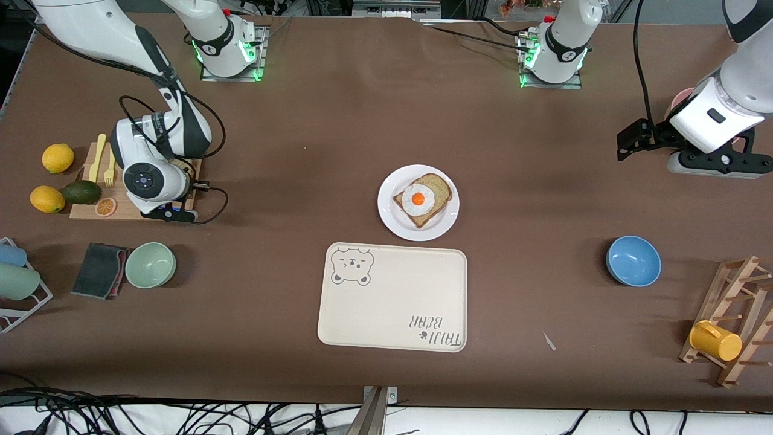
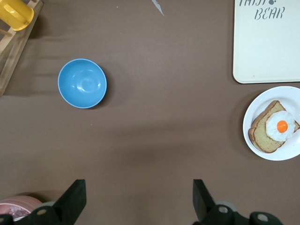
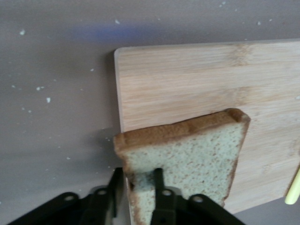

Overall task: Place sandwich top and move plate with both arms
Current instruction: 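Grasp the bread slice edge with the right gripper and lift it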

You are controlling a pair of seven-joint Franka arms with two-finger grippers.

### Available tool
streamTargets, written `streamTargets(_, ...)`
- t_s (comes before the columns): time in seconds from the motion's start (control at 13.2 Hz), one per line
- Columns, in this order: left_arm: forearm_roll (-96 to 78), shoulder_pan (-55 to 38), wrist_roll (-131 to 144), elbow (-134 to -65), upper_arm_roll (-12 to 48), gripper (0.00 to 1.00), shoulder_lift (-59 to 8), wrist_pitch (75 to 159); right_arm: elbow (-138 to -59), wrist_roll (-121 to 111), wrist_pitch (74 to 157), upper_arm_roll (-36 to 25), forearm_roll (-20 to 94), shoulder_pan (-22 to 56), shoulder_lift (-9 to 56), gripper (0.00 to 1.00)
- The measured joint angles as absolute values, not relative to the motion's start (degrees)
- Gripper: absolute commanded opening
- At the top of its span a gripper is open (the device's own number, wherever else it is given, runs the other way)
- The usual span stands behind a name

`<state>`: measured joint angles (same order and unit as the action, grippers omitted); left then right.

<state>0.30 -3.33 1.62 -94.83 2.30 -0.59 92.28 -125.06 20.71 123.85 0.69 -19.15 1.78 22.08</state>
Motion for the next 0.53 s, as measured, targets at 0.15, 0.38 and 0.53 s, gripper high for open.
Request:
streamTargets(0.15, 0.3, -3.33, 1.62, -94.83, 2.3, 1.0, -0.59, 92.28, -125.06, 20.71, 123.75, 0.67, -19.15, 1.79, 21.99, 0.0)
streamTargets(0.38, 0.3, -3.33, 1.62, -94.83, 2.31, 1.0, -0.59, 92.28, -125.0, 20.44, 123.2, 0.69, -19.15, 1.8, 21.85, 0.0)
streamTargets(0.53, 0.3, -3.33, 1.62, -94.83, 2.31, 1.0, -0.59, 92.28, -124.22, 20.13, 120.51, 0.91, -19.15, 1.86, 21.24, 0.0)
